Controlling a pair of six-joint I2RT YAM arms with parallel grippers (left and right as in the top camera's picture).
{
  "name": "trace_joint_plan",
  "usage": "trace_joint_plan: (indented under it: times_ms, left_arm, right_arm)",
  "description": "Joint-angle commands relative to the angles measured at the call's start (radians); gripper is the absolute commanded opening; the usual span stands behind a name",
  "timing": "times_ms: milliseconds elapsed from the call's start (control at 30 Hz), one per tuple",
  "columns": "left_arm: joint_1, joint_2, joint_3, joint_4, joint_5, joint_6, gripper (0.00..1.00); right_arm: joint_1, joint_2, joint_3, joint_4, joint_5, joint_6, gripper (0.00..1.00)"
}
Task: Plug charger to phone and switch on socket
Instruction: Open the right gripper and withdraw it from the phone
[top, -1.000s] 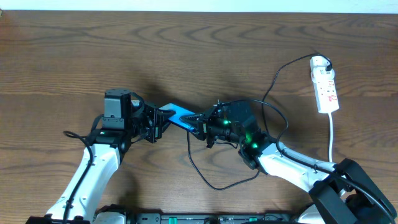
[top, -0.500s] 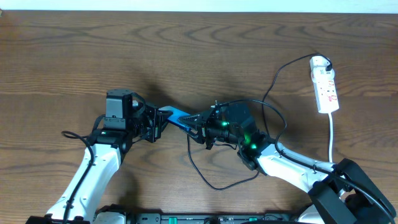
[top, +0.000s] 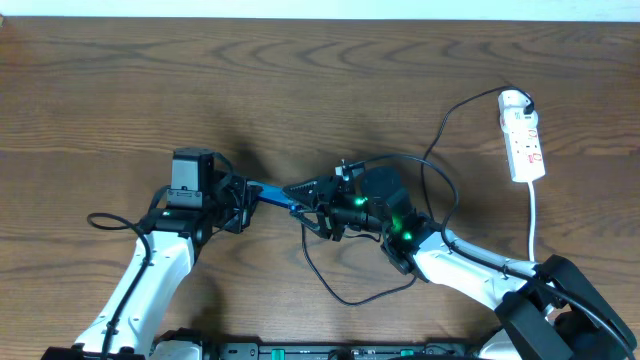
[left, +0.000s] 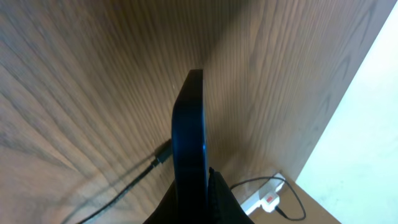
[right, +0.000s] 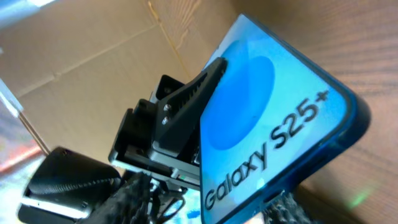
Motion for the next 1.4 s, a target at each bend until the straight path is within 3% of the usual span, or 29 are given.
trace_joint_plan:
  times_ms: [0,67,167,267,333,500,933,1367]
  left_arm:
    - [0.004,0.000,0.000,-0.007,-0.041,0.043,0.07]
    - [0.004,0.000,0.000,-0.007,-0.041,0.043,0.08]
    - [0.004,0.000,0.000,-0.007,-0.047,0.045,0.07]
    - [0.004,0.000,0.000,-0.007,-0.049,0.067,0.07]
    - [0.004,0.000,-0.001,-0.007,-0.048,0.074,0.07]
    - [0.004,0.000,0.000,-0.008,-0.051,0.085,0.07]
    - [0.003,0.000,0.000,-0.010,-0.069,0.122,0.07]
    - [0.004,0.000,0.000,0.042,0.056,0.127,0.07]
  right_arm:
    - [-0.002,-0.008,0.010,0.007,0.037,-0.200,0.58]
    - [-0.002,-0.008,0.010,-0.002,0.038,-0.310,0.64]
    - [-0.002,-0.008,0.010,-0.039,0.040,-0.411,0.80]
    - [-0.002,-0.008,0.010,-0.075,0.046,-0.447,0.96]
    - [-0.002,-0.008,0.010,-0.095,0.047,-0.458,0.99]
    - [-0.002,-0.008,0.010,-0.185,0.112,-0.552,0.99]
    - [-0.002,-0.008,0.010,-0.262,0.196,-0.552,0.93]
    - [-0.004,-0.008,0.009,-0.360,0.227,-0.554,0.84]
